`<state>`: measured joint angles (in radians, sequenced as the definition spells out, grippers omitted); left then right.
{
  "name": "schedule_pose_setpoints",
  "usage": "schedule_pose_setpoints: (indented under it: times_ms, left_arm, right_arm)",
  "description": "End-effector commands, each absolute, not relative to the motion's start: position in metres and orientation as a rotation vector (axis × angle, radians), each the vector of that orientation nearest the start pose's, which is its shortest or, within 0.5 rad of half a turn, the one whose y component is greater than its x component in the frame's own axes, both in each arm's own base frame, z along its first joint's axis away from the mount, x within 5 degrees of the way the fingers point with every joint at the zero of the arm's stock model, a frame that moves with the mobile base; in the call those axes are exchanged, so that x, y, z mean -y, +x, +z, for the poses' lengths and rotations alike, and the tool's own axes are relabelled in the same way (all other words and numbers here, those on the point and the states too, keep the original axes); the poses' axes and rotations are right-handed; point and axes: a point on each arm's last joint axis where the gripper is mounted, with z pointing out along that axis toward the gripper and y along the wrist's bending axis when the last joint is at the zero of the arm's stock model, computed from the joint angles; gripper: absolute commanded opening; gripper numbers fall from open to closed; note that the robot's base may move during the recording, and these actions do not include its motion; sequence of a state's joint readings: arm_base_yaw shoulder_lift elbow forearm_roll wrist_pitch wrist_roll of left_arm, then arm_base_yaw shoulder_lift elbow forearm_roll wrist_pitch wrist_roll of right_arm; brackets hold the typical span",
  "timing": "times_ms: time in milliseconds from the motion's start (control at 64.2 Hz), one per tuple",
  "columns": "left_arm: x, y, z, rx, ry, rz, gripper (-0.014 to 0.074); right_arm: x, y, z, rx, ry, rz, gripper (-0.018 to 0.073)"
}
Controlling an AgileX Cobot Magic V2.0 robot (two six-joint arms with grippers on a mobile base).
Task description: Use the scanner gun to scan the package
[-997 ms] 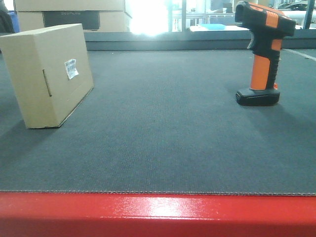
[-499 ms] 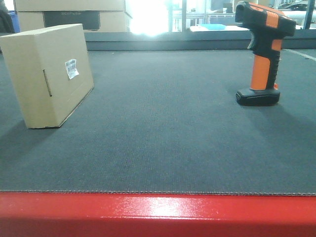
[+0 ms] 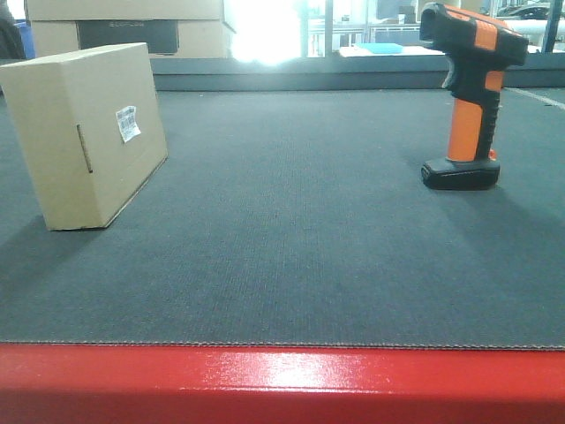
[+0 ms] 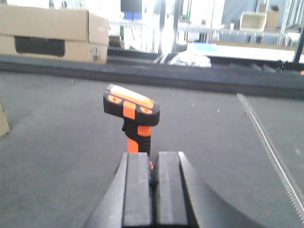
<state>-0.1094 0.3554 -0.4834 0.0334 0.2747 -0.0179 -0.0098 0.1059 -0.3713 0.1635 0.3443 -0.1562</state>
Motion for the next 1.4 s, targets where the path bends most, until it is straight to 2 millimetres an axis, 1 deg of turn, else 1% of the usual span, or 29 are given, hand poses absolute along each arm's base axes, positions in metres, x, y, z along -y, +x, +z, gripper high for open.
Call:
schedule_pose_setpoints:
  times_ms: [0,109,966,1013,1075,1169,1387]
  left_arm:
    - [0.007,0.072,0.329,-1.591,0.097,-0.068,-0.0111]
    - [0.007,0.07,0.33,-1.577,0.096,-0.069,-0.0111]
    - [0.007,0.07,0.33,-1.573,0.096,-0.069,-0.0111]
    - [0.007,0.07,0.328,-1.577,0.092,-0.062,-0.0111]
    - [0.004,0.068,0.324,-1.559,0.077,-0.032,-0.0111]
    - [0.0,0.062,0.309,-1.533,0.029,0.015,-0.0111]
    - [-0.003,0.053,0.248,-1.464,-0.011,0.06,-0.0111]
  right_arm:
    - [-0.004,0.034,0.299,-1.53,-0.042,0.019,-0.0153]
    - [-0.005,0.03,0.299,-1.516,-0.044,0.019,-0.0153]
    - [-0.005,0.03,0.297,-1.534,-0.046,0.021,-0.0153]
    - [-0.005,0.03,0.297,-1.534,-0.046,0.021,-0.0153]
    - [-0.005,0.03,0.297,-1.534,-0.046,0.021,-0.0153]
    - [-0.005,0.03,0.297,-1.534,-0.046,0.021,-0.0153]
    - [-0.005,0.03,0.297,-1.534,-0.046,0.021,-0.0153]
